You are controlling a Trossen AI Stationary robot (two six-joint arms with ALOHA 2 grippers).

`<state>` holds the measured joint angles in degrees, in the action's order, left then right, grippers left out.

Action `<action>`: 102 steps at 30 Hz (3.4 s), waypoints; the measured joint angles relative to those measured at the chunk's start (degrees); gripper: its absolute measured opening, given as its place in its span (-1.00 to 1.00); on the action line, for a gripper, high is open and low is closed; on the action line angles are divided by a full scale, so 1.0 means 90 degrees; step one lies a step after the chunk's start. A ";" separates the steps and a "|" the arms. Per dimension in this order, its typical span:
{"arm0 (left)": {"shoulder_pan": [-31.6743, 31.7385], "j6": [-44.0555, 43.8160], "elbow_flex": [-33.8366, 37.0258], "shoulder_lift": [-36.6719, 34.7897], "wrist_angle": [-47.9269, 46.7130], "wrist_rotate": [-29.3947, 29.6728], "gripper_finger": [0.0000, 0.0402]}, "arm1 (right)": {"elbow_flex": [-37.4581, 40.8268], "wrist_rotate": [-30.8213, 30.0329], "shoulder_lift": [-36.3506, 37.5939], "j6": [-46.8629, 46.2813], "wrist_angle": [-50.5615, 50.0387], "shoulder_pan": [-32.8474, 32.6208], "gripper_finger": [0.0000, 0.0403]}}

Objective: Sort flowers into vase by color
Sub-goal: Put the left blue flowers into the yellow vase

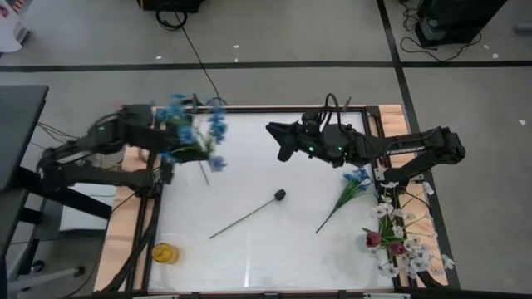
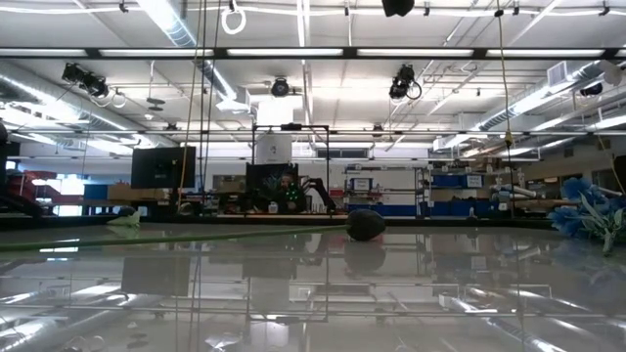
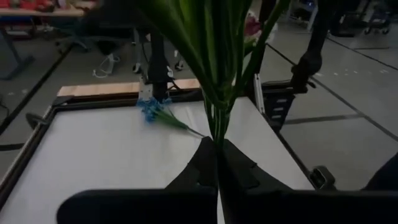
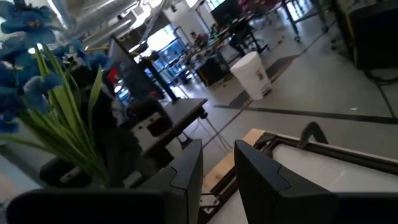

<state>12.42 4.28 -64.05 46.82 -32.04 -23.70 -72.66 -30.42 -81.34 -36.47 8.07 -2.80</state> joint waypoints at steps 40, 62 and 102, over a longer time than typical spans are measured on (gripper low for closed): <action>-0.0009 -0.3162 0.3497 -0.4834 -0.0474 -0.0835 -1.00 | 0.0000 -0.1343 -0.0015 -0.1170 -0.1260 -0.0339 -0.50; -0.2100 -0.3529 0.4801 -0.3073 0.3517 0.0472 -1.00 | 0.0000 -0.1493 -0.0017 -0.1292 -0.1315 -0.0137 -0.50; -0.7042 -0.2221 0.4036 -0.3029 0.1358 0.1507 -1.00 | 0.0000 -0.1352 -0.0017 -0.3069 -0.1877 -0.0848 -0.50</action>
<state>-50.96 -15.71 -27.73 19.56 -19.81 -10.14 -72.66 -42.59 -81.49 -64.09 -8.82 -10.44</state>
